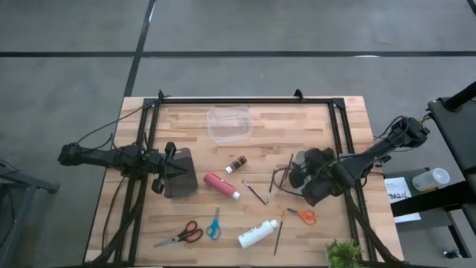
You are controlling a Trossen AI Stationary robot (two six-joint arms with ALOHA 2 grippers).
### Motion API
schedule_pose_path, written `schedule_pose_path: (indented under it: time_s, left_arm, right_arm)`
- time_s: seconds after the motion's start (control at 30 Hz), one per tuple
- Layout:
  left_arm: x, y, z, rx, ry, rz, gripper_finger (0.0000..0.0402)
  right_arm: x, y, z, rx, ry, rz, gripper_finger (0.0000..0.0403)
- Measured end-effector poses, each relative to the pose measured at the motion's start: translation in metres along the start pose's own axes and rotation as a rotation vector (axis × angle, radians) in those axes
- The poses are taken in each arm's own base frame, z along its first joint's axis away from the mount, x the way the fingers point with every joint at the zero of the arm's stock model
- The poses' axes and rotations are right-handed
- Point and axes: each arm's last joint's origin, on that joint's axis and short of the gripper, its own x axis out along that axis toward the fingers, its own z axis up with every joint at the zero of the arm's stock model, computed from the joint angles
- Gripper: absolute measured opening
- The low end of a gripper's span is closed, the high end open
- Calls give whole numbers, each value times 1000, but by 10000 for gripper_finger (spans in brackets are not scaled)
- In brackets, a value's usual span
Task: Pick & Place Paint Supplies
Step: Put the orange paint bottle into the gray bin
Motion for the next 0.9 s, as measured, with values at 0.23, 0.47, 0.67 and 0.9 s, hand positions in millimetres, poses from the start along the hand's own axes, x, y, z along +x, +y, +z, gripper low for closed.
schedule_pose_path:
  time_s: [0.23,0.47,0.67,0.9]
  left_arm:
    - [0,0,0,0,0,0,51]
    - [0,0,0,0,0,0,51]
    - [0,0,0,0,1,0,51]
    - [1,0,-1,-1,13,1,51]
  right_arm:
    - [9,30,19,-423,-114,154,283]
    - [40,42,44,-555,-111,286,283]
    - [70,46,60,-729,-142,426,283]
    - [93,55,62,-836,-172,480,283]
